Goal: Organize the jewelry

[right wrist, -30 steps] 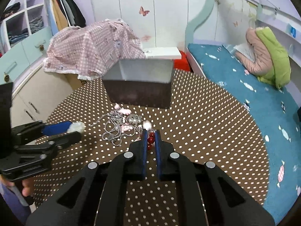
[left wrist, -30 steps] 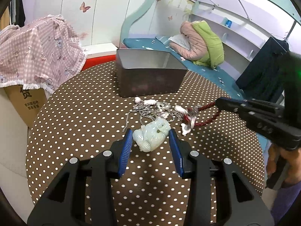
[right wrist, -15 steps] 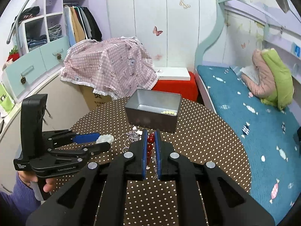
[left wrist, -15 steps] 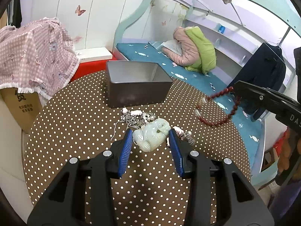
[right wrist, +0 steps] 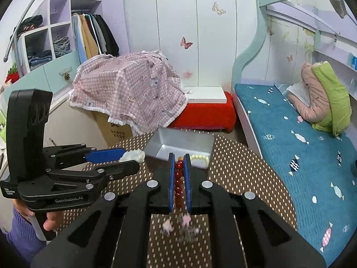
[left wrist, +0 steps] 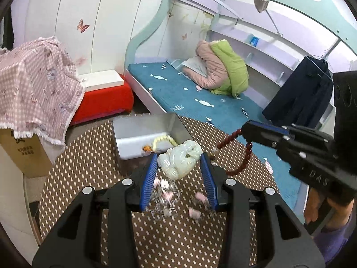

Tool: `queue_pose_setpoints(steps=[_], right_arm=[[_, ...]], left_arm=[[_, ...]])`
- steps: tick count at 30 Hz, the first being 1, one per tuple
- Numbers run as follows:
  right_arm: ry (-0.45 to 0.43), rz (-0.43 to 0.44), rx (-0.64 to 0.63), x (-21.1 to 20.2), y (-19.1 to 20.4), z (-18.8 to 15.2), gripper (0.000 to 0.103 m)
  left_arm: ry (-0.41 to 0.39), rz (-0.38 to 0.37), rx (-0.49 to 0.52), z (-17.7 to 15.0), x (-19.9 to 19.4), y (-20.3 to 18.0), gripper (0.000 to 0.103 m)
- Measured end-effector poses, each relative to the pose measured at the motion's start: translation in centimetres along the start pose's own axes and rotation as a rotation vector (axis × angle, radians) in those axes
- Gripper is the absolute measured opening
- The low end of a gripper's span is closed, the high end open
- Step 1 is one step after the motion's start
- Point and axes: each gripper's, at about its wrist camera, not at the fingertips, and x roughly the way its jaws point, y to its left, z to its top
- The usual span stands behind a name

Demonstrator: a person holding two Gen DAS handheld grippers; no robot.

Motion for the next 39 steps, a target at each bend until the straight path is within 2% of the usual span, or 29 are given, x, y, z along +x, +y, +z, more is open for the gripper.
queue_pose_setpoints(steps=[7, 10, 16, 21, 30, 37, 39], right_arm=[[-0.025, 0.013, 0.029, 3.4, -1.4, 3.1, 0.007], [-0.010, 0.021, 0.048, 5.7, -2.1, 3.8, 0.007], [0.060, 0.027, 0.088, 10.2, -3.2, 2.8, 0.007], [0.115, 0.036, 0.113, 12.4, -3.9, 1.5, 0.007], [0.158, 0.036, 0.119, 13.2, -4.2, 0.1, 0.007], [0.156, 0.042, 0.140, 12.5, -4.7, -0.5, 0.010], [0.141, 0.041, 0.143, 11.8, -4.7, -0.3, 0.015]], left_arm=[[0.034, 0.041, -0.012, 4.4, 4.0, 2.0, 0.040], [0.065, 0.068, -0.018, 5.4, 6.5, 3.0, 0.040], [0.147, 0.108, -0.024, 4.7, 11.3, 4.6, 0.040], [0.198, 0.123, -0.041, 3.3, 13.7, 5.8, 0.040], [0.202, 0.146, -0.022, 2.7, 14.6, 5.4, 0.041], [0.151, 0.197, -0.016, 2.9, 13.0, 4.8, 0.063], [0.124, 0.215, -0.001, 3.1, 12.0, 4.4, 0.065]])
